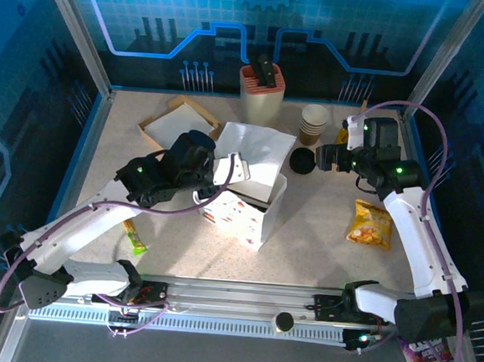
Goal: Pack the takeout coffee
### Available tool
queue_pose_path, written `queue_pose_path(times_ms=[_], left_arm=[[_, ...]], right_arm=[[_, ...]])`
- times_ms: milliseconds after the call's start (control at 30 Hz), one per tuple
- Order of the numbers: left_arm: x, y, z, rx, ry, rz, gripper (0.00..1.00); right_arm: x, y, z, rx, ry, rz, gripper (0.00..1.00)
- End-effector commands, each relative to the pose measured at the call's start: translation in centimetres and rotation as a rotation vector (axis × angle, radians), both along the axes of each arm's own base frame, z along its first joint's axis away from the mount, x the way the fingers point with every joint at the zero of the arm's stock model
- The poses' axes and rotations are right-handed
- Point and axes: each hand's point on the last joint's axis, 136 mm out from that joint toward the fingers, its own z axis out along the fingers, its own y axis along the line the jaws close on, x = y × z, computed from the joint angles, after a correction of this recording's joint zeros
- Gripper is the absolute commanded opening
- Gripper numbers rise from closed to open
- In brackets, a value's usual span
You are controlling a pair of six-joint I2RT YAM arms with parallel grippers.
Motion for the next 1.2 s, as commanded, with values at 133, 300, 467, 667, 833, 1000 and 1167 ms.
queue_pose_path(times_ms=[133, 300, 467, 667, 833, 1000, 1167], left_arm=[[-0.9, -0.5, 2.0, -0.114, 0.028, -0.011, 0.34], [-0.5, 0.0, 3.5, -0.209, 0.064, 0.046, 0.39], [0.8, 0.7, 3.8, -0.290, 0.139, 0.167, 0.40], [4.4, 3.9, 5.4, -0.468, 0.191, 0.422, 0.45], [8.0, 8.1, 5.4, -0.665, 0.248, 0.667, 0.49], [11.1, 12.2, 3.6, -0.813, 0.305, 0.878, 0.52], [14.1, 15.3, 0.8, -0.901, 0.341, 0.998, 0.60]], right_arm=[[0.4, 0.0, -0.6, 0.028, 0.016, -0.007, 0.99], [0.5, 0.1, -0.8, 0.028, 0.020, -0.006, 0.99], [0.5, 0.1, -1.3, 0.028, 0.025, -0.003, 0.99], [0.7, 0.8, -1.1, 0.063, 0.024, 0.016, 0.99], [0.4, 3.6, -0.2, 0.156, -0.004, 0.128, 0.99], [0.1, 6.5, 0.7, 0.187, -0.039, 0.232, 1.00], [0.7, 7.2, 0.0, 0.155, -0.023, 0.242, 1.00]])
